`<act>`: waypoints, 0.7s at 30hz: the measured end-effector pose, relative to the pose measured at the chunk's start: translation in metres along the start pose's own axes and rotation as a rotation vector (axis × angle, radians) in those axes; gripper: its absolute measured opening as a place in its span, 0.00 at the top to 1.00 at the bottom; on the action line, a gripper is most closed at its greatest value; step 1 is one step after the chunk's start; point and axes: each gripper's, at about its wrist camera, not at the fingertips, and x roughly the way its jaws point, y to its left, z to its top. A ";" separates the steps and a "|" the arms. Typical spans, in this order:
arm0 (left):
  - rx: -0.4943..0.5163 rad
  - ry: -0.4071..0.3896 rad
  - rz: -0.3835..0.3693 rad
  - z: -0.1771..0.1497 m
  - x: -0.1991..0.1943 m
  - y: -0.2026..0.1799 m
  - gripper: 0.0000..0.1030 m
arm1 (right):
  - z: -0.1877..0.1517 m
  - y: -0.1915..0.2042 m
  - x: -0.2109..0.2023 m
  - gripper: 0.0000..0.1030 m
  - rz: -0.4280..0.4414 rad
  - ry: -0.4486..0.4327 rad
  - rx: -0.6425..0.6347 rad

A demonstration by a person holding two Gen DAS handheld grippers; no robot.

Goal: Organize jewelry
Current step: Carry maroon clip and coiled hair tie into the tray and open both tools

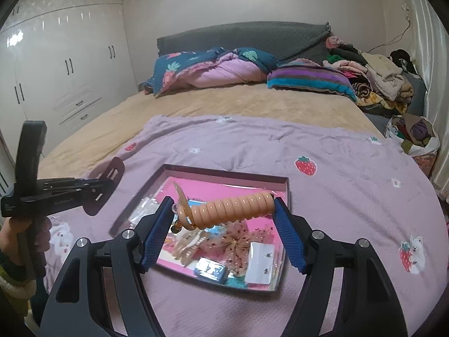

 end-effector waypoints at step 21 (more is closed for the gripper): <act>0.002 0.114 -0.036 -0.021 0.060 -0.011 0.95 | -0.048 -0.015 0.067 0.32 0.004 0.160 0.054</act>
